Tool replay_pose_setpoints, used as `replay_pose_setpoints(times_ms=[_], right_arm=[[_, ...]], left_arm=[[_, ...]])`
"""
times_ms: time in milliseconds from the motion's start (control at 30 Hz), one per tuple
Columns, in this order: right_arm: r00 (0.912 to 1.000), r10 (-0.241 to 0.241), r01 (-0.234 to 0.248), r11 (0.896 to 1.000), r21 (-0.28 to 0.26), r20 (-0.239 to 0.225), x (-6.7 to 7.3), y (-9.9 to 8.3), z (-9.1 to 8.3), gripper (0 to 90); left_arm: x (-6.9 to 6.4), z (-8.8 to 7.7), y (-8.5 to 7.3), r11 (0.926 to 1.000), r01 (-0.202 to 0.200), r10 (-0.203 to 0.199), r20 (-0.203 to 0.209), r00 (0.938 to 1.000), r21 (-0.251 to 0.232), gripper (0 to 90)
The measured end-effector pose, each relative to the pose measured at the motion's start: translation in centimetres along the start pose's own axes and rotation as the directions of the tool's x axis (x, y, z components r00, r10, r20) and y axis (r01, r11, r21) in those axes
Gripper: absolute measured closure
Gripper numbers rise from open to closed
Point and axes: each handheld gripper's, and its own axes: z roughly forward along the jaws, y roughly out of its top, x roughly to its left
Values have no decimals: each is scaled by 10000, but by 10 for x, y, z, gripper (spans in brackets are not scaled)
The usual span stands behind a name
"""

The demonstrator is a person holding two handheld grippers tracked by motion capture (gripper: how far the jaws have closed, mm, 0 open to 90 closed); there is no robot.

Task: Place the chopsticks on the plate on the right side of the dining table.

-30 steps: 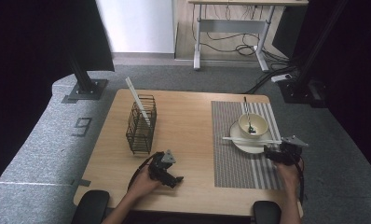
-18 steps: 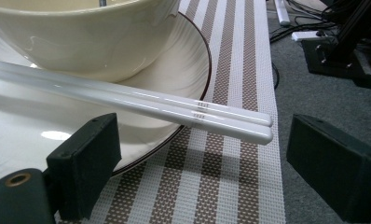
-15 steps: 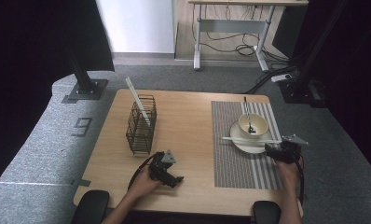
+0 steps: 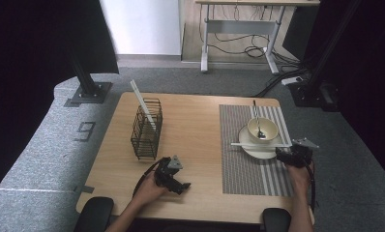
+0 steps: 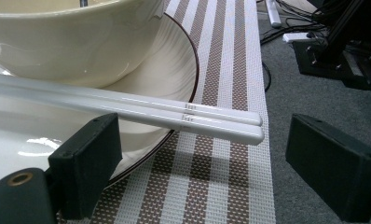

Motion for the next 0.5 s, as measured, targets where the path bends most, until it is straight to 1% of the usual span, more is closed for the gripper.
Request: replay_pose_setpoints(times_ms=[167,233,300,400,467,500], right_arm=[[9999,-118,118,9999,-10,9,1,1,-3,99],[9999,-97,97,10000,-9,-57,2,3,-8,97],[9998,-113,113,9999,34,-151,4,4,-13,76],[9992,-216,212,9997,-111,-332,9,6,-27,55],[9980,-308,303,9995,-99,-550,13,7,-38,25],[9978,-365,361,9993,-97,-554,14,8,-42,26]], left_arm=[[0,0,0,10000,-1,1,-3,10000,1,0],[0,0,0,10000,1,-1,6,10000,3,0],[0,0,0,10000,3,-3,6,10000,1,0],[0,0,0,10000,5,-5,5,10000,1,0],[0,0,0,10000,8,-8,4,10000,0,0],[0,0,0,10000,10,-10,4,10000,-1,0]])
